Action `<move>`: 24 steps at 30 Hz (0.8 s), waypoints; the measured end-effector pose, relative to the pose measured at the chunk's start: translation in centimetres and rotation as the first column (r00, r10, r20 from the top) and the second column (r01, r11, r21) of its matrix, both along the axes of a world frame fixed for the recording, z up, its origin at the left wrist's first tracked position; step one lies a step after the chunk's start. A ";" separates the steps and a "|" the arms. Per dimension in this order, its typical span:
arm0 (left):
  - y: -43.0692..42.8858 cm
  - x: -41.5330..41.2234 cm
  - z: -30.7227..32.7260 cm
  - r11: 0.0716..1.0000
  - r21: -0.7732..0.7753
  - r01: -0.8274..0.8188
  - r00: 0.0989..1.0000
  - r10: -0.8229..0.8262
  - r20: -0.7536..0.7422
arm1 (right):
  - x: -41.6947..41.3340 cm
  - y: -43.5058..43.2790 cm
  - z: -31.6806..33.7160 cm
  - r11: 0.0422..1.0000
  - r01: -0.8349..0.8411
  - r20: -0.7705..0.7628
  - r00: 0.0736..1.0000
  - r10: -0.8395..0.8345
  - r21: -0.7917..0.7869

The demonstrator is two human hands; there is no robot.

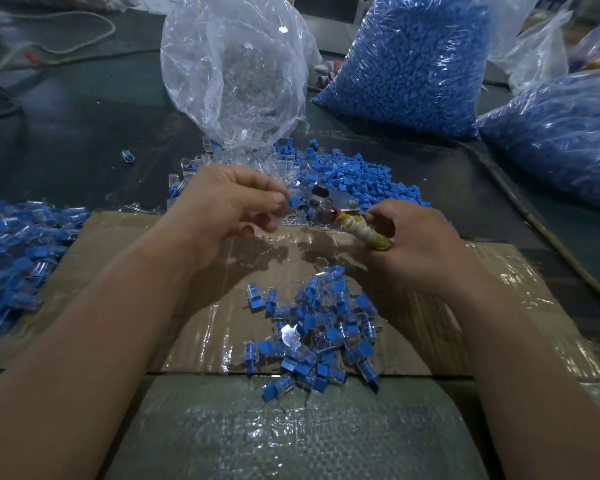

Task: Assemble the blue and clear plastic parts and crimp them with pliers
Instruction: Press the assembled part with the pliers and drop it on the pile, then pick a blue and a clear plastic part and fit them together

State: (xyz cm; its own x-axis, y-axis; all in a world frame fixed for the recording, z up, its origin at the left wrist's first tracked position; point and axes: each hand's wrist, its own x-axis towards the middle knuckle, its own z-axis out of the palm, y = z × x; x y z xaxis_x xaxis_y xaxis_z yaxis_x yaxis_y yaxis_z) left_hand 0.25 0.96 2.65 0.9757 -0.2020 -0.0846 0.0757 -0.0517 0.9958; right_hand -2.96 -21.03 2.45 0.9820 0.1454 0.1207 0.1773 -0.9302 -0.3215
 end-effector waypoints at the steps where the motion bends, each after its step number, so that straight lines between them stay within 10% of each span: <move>1: 0.3 0.0 0.1 0.995 0.055 0.078 0.997 -0.077 -0.023 | 0.1 -0.2 0.1 1.000 0.011 -0.032 0.999 -0.011 -0.012; 15: 0.9 -0.2 0.1 0.767 0.288 0.573 0.820 -0.535 -0.203 | 0.1 -0.6 0.4 0.999 -0.019 -0.233 0.972 0.011 -0.031; 20: 0.8 0.6 -0.6 0.991 0.127 -0.052 0.999 0.051 0.009 | 0.1 -1.0 0.4 0.998 -0.051 -0.260 0.965 0.037 -0.045; 24: 0.7 1.7 -2.3 0.806 0.389 -0.447 0.861 0.269 0.433 | 0.0 -1.4 0.5 0.995 -0.076 -0.297 0.953 0.055 -0.059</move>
State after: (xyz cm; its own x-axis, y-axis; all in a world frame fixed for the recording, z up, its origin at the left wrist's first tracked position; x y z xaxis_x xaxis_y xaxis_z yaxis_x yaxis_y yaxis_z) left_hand 1.97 1.70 0.40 0.9506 0.1441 0.2748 -0.1549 -0.5469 0.8227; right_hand -2.97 -22.42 2.95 0.9604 0.2083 -0.1850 0.1455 -0.9414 -0.3041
